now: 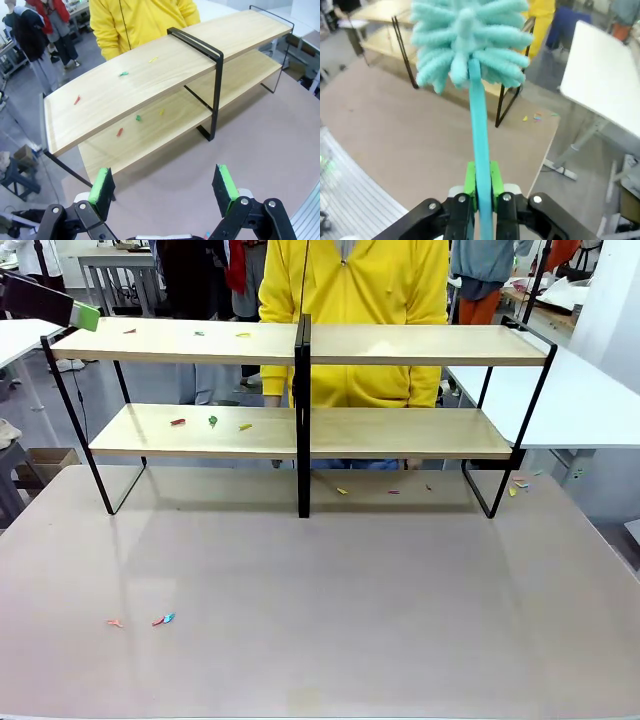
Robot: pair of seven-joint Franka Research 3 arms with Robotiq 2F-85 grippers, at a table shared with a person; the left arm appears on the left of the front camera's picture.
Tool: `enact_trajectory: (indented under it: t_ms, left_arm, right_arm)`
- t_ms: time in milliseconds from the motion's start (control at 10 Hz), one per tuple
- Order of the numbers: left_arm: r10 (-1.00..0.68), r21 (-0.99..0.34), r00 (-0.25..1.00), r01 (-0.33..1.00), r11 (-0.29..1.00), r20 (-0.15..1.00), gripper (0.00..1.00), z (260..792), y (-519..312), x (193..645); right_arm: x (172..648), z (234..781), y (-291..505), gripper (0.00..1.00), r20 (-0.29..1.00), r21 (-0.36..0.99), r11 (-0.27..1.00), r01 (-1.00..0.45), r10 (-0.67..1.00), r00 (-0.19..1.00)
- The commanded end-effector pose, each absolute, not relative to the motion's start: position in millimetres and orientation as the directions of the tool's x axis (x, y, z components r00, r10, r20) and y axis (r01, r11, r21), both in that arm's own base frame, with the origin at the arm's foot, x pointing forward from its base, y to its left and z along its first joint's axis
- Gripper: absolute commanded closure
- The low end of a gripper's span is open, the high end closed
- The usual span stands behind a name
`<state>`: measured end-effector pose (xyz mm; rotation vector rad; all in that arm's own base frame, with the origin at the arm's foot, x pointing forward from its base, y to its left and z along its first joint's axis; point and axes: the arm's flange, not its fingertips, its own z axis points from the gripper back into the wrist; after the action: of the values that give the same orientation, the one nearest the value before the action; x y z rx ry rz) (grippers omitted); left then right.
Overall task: Clean the shelves.
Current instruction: Clean a randomly selected level of the Shelf with the Duster, then clean another randomly selected level of the Shelf with the Duster.
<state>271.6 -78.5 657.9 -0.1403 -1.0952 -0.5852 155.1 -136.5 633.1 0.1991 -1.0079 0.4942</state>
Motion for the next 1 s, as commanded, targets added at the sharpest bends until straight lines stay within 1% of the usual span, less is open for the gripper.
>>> enact_trajectory:
  t_ms: [0, 900]
  left_arm:
    - [-0.384, 0.182, 0.323, 0.512, 0.84, 0.865, 0.0, 656.7, -77.2, 272.3]
    - [-0.384, 0.182, 0.323, 0.512, 0.84, 0.865, 0.0, 656.7, -77.2, 272.3]
  right_arm:
    - [153.4, 642.8, -105.8, 0.88, 0.842, -0.09, 0.818, -0.568, 0.367, 0.395]
    - [153.4, 642.8, -105.8, 0.88, 0.842, -0.09, 0.818, -0.568, 0.367, 0.395]
